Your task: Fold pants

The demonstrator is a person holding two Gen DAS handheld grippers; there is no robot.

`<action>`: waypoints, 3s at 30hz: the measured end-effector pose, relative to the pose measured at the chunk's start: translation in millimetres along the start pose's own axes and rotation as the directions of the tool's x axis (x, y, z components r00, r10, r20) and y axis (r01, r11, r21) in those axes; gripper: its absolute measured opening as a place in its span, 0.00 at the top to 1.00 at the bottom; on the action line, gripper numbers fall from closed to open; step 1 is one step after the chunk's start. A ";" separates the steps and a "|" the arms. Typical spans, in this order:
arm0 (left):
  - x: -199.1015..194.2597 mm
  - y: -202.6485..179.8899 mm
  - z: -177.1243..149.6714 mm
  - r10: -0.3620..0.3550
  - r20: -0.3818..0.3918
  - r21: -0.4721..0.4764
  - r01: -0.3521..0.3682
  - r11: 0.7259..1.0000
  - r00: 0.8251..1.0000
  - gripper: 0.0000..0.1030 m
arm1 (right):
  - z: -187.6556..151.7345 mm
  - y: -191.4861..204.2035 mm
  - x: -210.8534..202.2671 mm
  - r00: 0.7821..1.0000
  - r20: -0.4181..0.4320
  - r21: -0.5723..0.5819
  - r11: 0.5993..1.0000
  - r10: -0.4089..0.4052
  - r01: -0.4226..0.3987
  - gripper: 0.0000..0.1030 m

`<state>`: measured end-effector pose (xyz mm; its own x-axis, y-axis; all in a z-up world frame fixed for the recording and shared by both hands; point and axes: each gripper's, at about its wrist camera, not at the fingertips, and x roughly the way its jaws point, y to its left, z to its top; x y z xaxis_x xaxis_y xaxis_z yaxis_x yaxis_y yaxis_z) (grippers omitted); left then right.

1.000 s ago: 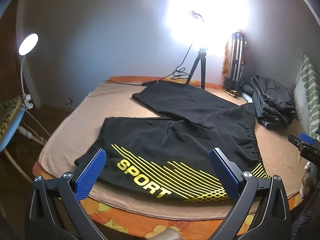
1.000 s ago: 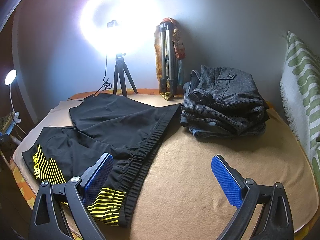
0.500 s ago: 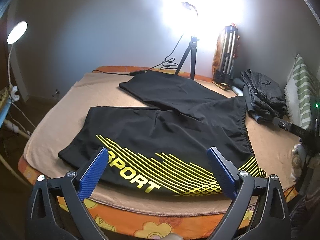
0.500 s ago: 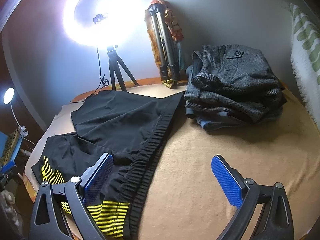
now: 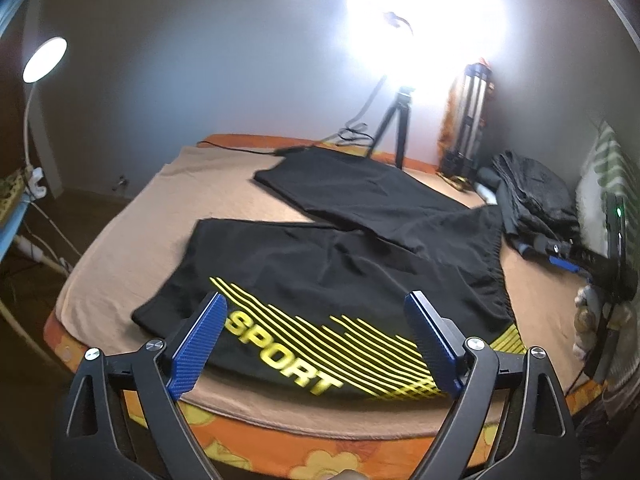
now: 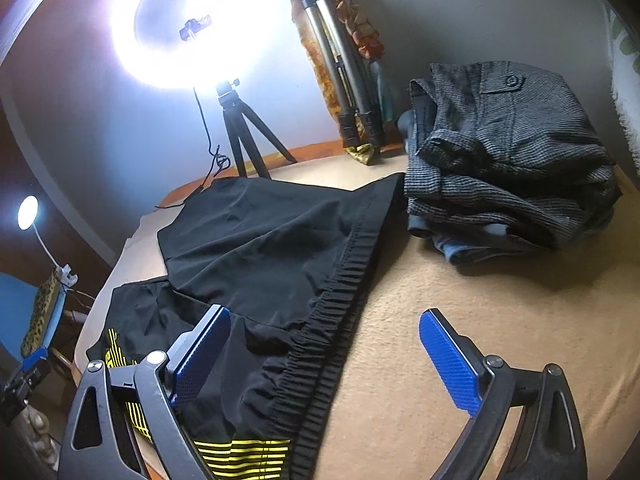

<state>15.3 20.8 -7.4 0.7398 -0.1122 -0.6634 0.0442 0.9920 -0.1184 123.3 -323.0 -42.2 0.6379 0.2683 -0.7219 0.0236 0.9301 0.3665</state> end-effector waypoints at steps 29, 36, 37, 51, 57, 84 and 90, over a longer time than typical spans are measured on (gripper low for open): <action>63.3 47.4 30.4 0.085 -0.059 -0.088 -0.090 0.992 0.995 0.18 | 140.6 62.1 104.0 0.996 -0.077 -0.460 0.888 -0.050 0.009 0.25; 82.7 18.6 54.1 0.007 -0.059 -0.041 -0.009 0.999 0.998 0.18 | 151.8 67.9 179.0 0.975 -0.218 -0.491 0.868 -0.040 -0.074 0.27; 86.9 16.4 59.3 0.010 -0.051 -0.029 -0.011 1.000 0.999 0.18 | 151.7 65.7 189.7 0.971 -0.235 -0.488 0.870 -0.044 -0.078 0.28; 192.5 15.9 139.3 -0.066 -0.126 -0.079 0.056 0.995 0.990 0.18 | 137.9 53.5 254.4 0.940 -0.330 -0.494 0.864 -0.085 -0.095 0.29; 222.8 11.7 163.2 -0.069 -0.163 -0.074 0.058 0.996 0.984 0.18 | 132.6 51.4 239.0 0.943 -0.333 -0.475 0.865 -0.007 -0.161 0.81; 332.9 -71.8 171.2 -0.092 -0.451 -0.017 0.095 0.995 0.888 0.17 | 25.6 124.4 140.2 0.936 -0.279 -0.627 0.697 0.216 -0.348 1.00; 357.8 -83.7 164.2 -0.003 -0.472 0.041 0.025 0.999 0.881 0.17 | 10.3 132.7 138.7 0.944 -0.265 -0.672 0.664 0.197 -0.327 1.00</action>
<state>386.6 -92.8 -113.5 0.3349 -0.1294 -0.9333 0.0905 0.9904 -0.1049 222.8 -165.0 -87.6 0.4029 0.5029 -0.7647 -0.7106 0.6985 0.0850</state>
